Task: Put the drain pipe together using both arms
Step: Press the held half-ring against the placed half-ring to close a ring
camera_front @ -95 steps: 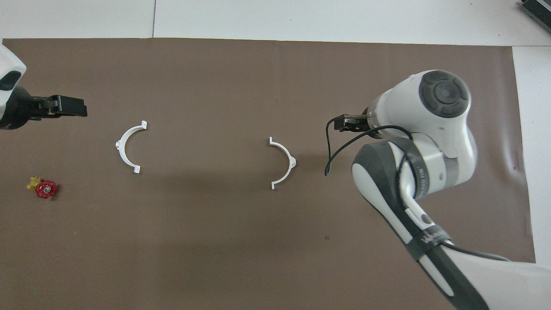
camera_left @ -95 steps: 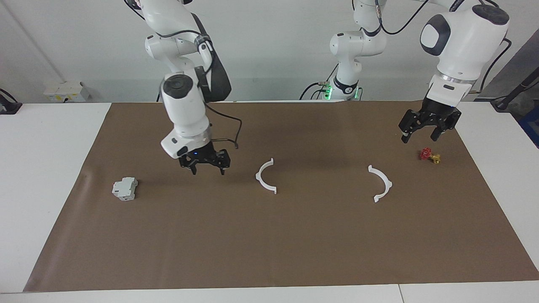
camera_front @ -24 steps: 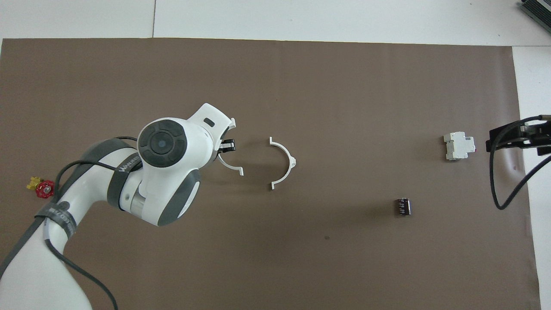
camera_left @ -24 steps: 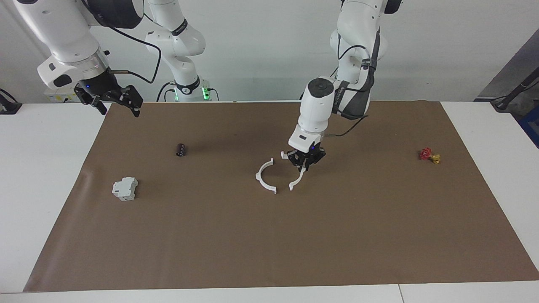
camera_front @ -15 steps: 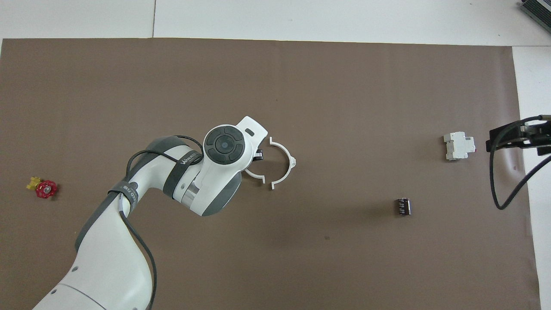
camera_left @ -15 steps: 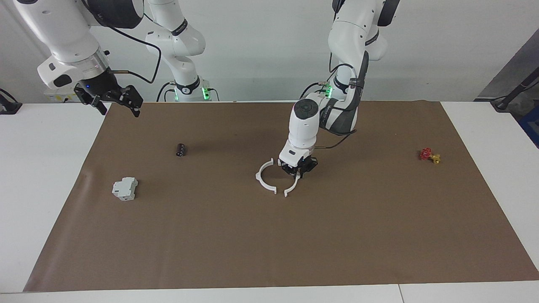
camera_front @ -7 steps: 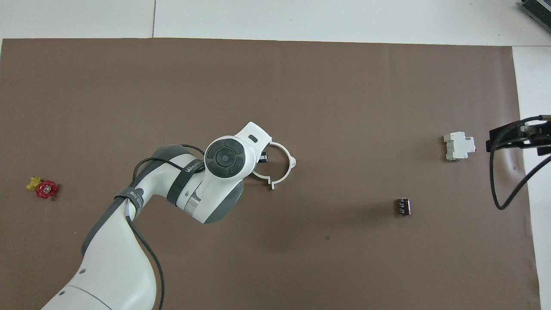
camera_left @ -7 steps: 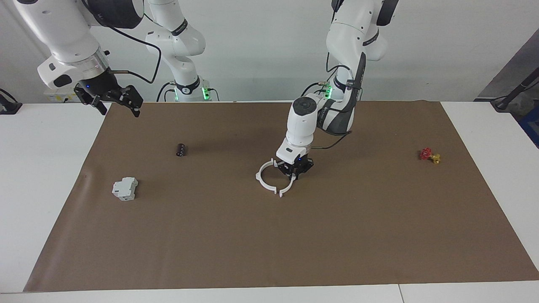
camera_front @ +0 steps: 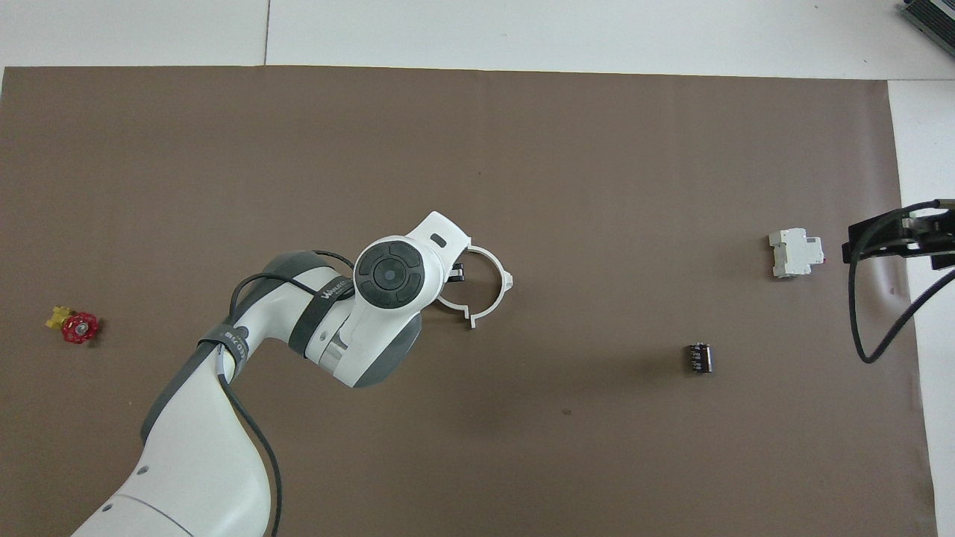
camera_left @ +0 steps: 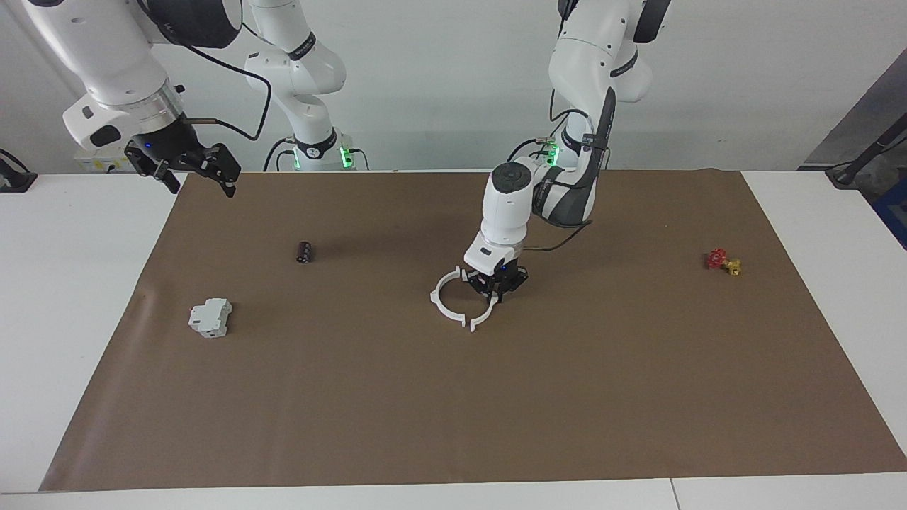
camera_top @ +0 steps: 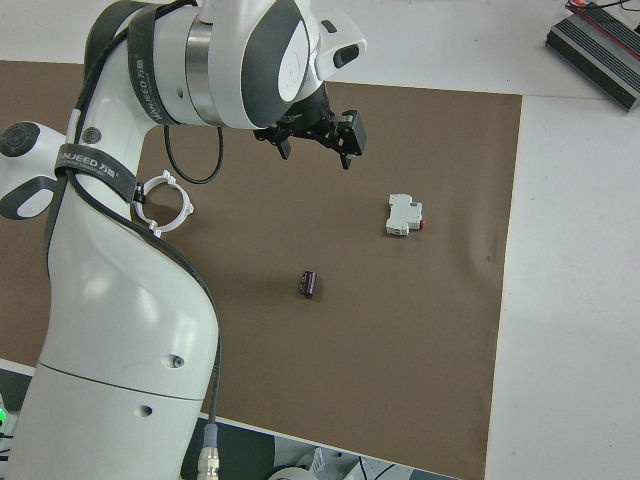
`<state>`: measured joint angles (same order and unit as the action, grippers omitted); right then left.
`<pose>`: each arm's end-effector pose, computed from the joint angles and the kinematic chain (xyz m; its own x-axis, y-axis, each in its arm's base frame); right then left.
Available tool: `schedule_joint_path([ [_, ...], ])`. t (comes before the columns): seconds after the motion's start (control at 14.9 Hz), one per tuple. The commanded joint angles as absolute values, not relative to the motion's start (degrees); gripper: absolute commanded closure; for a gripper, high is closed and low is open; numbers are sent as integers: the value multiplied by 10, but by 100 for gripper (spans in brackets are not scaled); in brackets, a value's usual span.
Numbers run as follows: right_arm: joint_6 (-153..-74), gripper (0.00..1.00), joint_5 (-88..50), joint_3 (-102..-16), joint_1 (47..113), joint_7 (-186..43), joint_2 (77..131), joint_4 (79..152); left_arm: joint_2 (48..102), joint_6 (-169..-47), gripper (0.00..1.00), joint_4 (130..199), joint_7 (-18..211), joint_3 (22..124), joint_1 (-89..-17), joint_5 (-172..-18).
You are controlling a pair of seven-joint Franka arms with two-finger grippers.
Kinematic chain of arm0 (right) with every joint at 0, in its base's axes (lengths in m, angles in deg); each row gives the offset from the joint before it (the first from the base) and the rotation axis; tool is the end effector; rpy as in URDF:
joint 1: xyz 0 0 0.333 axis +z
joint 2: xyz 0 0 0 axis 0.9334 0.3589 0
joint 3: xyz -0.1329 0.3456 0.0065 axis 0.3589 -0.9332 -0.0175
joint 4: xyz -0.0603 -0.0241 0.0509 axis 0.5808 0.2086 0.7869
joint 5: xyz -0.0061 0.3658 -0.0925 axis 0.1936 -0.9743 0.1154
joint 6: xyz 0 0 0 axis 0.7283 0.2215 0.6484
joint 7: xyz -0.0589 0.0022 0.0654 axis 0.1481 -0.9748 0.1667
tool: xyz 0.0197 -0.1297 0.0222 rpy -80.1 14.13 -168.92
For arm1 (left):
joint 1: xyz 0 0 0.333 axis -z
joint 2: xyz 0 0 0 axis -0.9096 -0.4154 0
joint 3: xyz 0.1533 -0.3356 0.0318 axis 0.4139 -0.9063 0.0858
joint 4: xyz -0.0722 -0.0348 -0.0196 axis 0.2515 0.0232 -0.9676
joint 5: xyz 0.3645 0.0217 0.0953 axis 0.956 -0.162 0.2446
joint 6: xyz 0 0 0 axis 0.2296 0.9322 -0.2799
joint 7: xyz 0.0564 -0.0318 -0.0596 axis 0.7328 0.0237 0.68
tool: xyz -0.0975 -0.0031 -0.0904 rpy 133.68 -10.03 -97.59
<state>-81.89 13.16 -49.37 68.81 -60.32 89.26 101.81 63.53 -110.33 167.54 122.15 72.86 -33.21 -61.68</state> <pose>0.5301 -0.0286 0.6489 0.9929 -0.0992 -0.0657 -0.0974 -0.9948 0.0300 0.5242 -0.3694 0.3338 0.9895 -0.0012 0.1449 -0.0045 -0.9997 0.0225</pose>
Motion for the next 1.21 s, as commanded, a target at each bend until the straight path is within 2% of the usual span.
schedule_joint_path([
  [0.0, -829, 0, 123, -495, 684, -619, 885, 1029, 651, -1079, 100, 1688, 1233, 737, -312, -604],
  [0.87, -829, 0, 123, -495, 684, -619, 885, 1029, 652, -1088, 100, 1692, 1238, 737, -305, -604],
  [0.94, -828, 0, 123, -495, 684, -619, 885, 1029, 652, -1089, 65, 1692, 1238, 737, -306, -604],
  [1.01, -828, 0, 123, -495, 684, -619, 885, 1029, 651, -1091, 18, 1692, 1237, 737, -307, -604],
  [1.07, -829, 0, 123, -494, 684, -619, 885, 1029, 652, -1091, 0, 1692, 1237, 737, -307, -604],
  [1.14, -828, 0, 123, -495, 684, -619, 885, 1029, 652, -1091, 0, 1692, 1238, 737, -307, -604],
])
